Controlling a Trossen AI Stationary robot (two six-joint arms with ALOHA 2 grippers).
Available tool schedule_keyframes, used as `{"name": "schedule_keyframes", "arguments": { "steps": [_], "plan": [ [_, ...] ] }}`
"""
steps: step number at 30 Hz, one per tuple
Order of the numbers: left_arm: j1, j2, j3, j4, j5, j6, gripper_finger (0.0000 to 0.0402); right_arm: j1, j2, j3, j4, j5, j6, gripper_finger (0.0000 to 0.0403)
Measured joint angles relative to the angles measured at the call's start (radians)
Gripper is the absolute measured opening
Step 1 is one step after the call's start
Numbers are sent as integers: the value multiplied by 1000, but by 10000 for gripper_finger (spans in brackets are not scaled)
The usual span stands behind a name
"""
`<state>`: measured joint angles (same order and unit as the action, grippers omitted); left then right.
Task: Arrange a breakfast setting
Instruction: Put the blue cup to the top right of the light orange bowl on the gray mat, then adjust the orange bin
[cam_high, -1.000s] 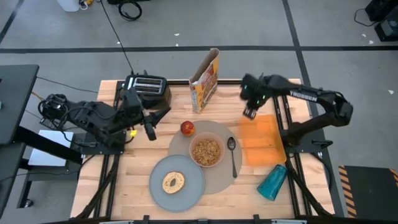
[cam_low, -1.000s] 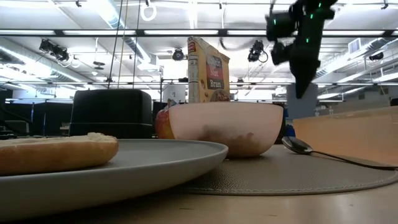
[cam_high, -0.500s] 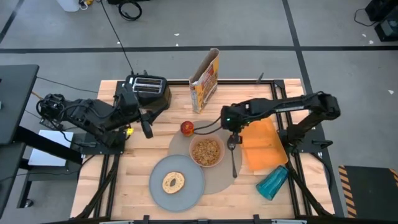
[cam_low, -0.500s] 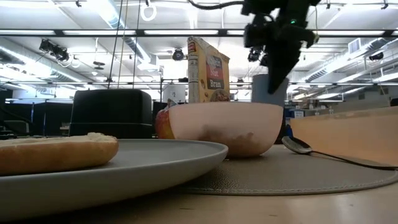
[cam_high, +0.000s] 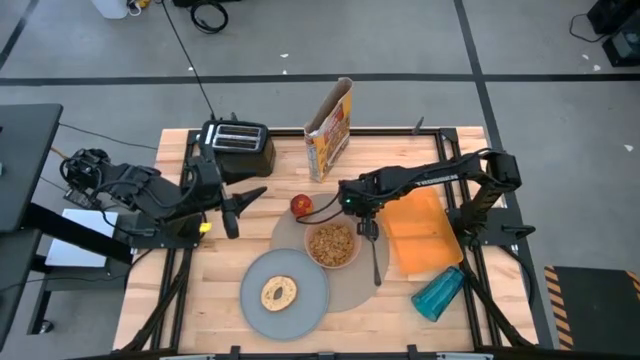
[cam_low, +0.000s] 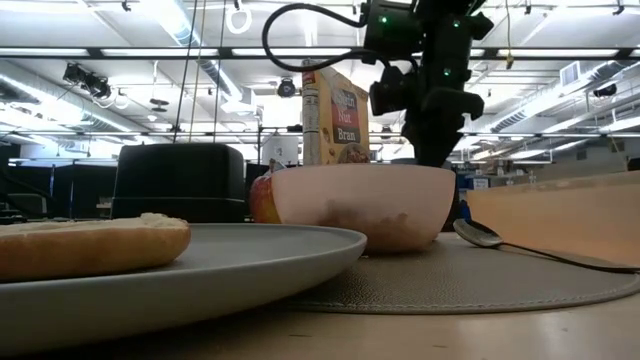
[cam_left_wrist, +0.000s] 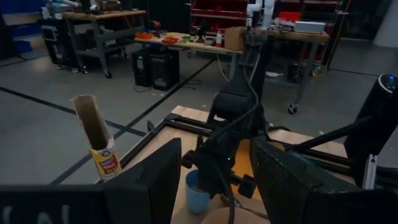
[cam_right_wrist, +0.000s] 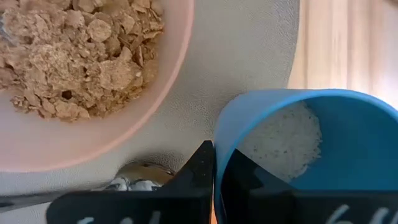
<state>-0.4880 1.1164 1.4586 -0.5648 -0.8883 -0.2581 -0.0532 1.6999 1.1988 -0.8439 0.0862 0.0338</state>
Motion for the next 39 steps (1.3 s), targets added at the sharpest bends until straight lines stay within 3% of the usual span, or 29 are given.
{"name": "schedule_keyframes", "arguments": {
  "steps": [7,14,18,23,28,33,39],
  "plan": [
    [-2,0,0,-1,0,-1,197,0,0,0,6,-17,0,38],
    [-2,0,0,-1,0,0,197,1,-50,0,-2,-43,60,107],
    [-2,0,0,-1,0,1,197,-3,-129,0,-47,-24,206,151],
    [-2,0,0,0,0,-17,197,2,-274,0,-239,-25,471,189],
    [-2,2,0,0,-1,-36,197,45,-383,-42,-367,-53,764,188],
    [-2,3,0,0,0,-48,197,121,-406,-167,-244,-74,1000,167],
    [-10,3,0,-2,0,-45,197,172,-331,-274,-71,-44,1164,146]
  ]
}}
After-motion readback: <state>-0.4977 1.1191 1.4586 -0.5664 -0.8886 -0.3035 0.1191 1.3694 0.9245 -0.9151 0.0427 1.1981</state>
